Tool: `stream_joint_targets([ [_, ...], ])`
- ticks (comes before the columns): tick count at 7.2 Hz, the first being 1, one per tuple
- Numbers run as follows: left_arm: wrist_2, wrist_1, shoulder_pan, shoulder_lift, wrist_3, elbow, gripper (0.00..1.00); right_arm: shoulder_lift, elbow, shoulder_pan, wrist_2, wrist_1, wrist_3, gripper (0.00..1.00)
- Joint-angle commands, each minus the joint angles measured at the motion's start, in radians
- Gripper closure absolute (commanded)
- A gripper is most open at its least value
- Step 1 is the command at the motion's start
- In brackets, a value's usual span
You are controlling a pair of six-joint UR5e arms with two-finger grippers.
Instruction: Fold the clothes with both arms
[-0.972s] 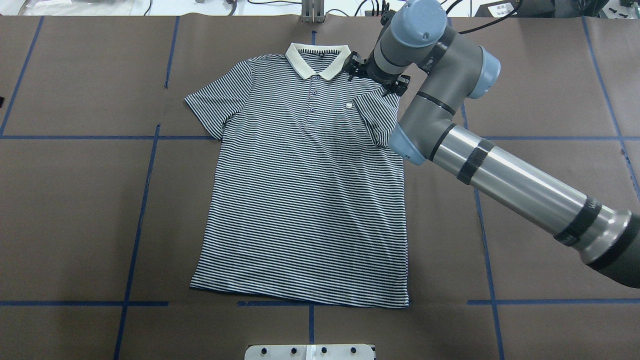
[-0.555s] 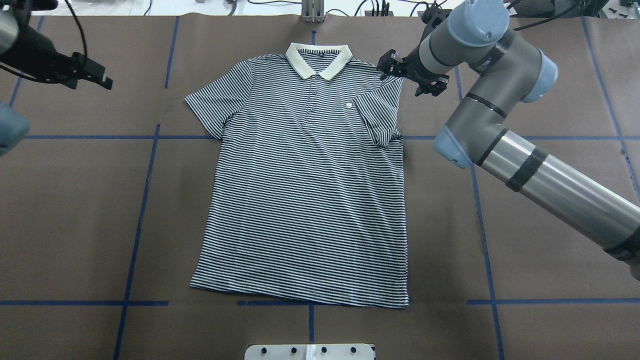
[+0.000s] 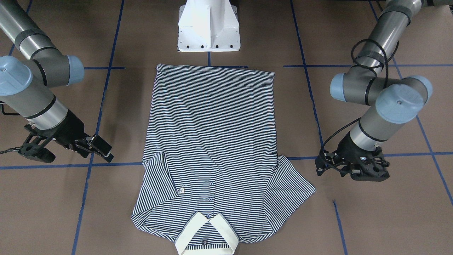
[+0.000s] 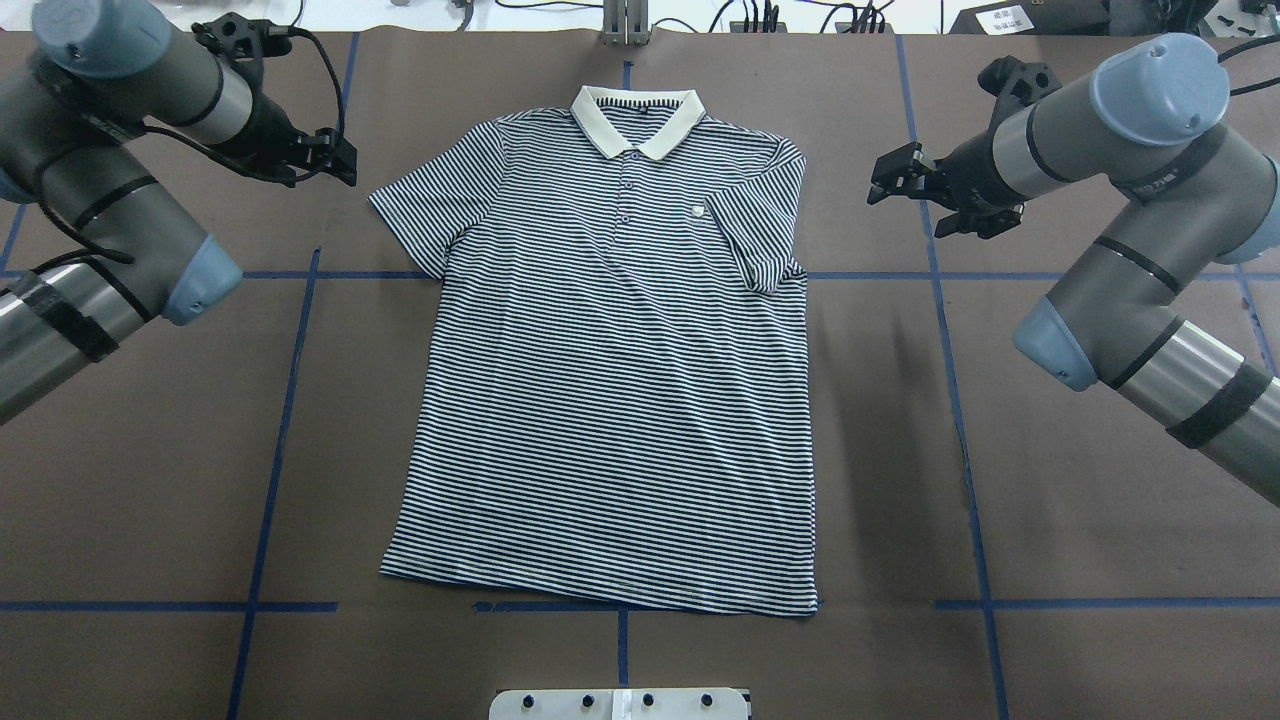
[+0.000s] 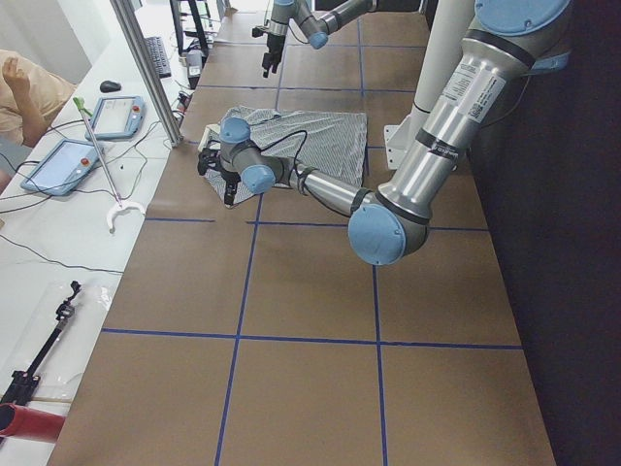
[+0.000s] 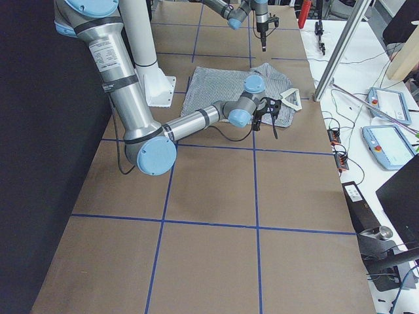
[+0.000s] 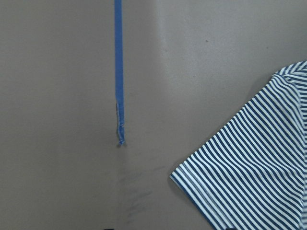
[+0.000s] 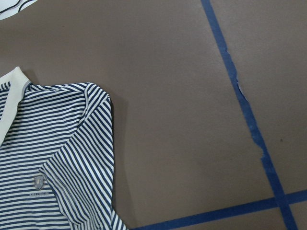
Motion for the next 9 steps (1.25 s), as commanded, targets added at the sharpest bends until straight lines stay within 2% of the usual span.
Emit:
stream_joint_targets([
  [1,0.039,-0.116,0.032,-0.079,0.006,0.17,0.34,-0.011,0.007,0.0,0.005,0.01,-0.005,0.0],
  [2,0.042,-0.123,0.032,-0.09,0.004,0.201,0.34,-0.008,0.005,0.0,0.005,0.019,-0.013,0.0],
  [3,0.069,-0.12,0.032,-0.085,0.003,0.201,0.34,-0.014,-0.005,0.0,0.003,0.054,-0.019,0.0],
  [6,0.074,-0.12,0.056,-0.091,0.006,0.201,0.36,-0.005,-0.027,-0.002,0.003,0.064,-0.02,0.0],
  [8,0.074,-0.12,0.058,-0.091,0.008,0.202,0.39,-0.006,-0.027,0.0,0.003,0.064,-0.036,0.0],
  [9,0.076,-0.12,0.058,-0.093,0.008,0.206,0.45,-0.006,-0.027,0.0,0.003,0.064,-0.037,0.0],
])
